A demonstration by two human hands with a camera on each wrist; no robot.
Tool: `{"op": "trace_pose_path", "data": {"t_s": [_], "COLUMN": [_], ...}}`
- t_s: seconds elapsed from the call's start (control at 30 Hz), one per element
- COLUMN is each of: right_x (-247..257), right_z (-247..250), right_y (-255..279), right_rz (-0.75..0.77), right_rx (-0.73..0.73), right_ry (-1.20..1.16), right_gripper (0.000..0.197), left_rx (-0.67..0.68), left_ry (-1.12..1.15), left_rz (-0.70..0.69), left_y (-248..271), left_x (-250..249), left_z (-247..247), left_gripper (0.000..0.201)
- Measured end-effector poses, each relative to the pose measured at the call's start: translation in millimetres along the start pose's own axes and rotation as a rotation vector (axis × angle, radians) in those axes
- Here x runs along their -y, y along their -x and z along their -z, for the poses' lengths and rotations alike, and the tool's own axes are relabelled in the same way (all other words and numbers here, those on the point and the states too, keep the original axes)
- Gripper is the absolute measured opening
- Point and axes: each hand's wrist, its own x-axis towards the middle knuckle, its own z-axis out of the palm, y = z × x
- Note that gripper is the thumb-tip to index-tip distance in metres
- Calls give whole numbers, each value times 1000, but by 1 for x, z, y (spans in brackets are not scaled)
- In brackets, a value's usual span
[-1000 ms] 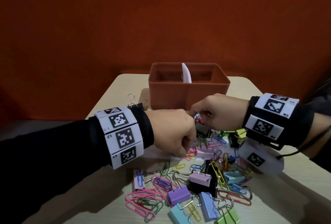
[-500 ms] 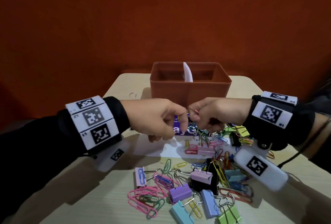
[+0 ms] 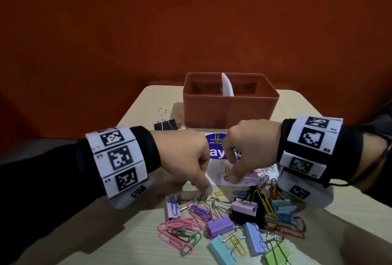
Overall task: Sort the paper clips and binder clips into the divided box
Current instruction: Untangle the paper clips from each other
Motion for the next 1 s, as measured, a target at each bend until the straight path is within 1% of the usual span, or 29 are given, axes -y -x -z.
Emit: {"op": "trace_pose_path", "data": {"t_s": [0.1,0.2,0.3,0.4,0.47,0.53,0.6,0.67,0.7,0.77,0.83,0.9,1.0], "right_x": [4,9,13,12,10,6,2,-2,-6,-13,-18,-21,-23], "right_z": [-4,-5,-5,-8,-10,-9,-6,-4,-3,-2,-3,-5,-8], "right_y": [-3,-3,-4,-7,-8,-7,-5,-5,-6,-8,-11,-12,-12], "right_rz": [8,28,78,121,144,149,138,108,90,41,-7,-30,-19], "right_rx": [17,15,13,4,-36,-58,-44,-55,-68,-80,-74,-56,-26], "right_ry": [38,48,69,73,58,32,-61,-153,-203,-351,-554,-801,-1135], "right_gripper": [38,28,17,20,23,21,15,20,24,21,16,13,14], "left_rx": [-7,-13,-33,-15,9,10,-33,-70,-74,-59,-45,-52,-53], "left_ry": [-89,-128,-147,-114,-93,-62,-20,65,177,451,617,674,766], "left_rz": [6,-16,-44,-57,-65,-70,-56,-18,9,52,47,9,-11], "left_y": [-2,-2,-2,-1,-1,-2,-4,-6,-8,-9,-6,-6,-6], "left_x": [-6,-8,-10,-10,-9,-6,-1,4,6,10,13,18,21], "left_z": [-4,-3,-3,-5,-5,-4,0,5,7,11,13,14,13], "left_gripper": [38,30,18,16,17,16,20,24,23,19,7,12,14]}}
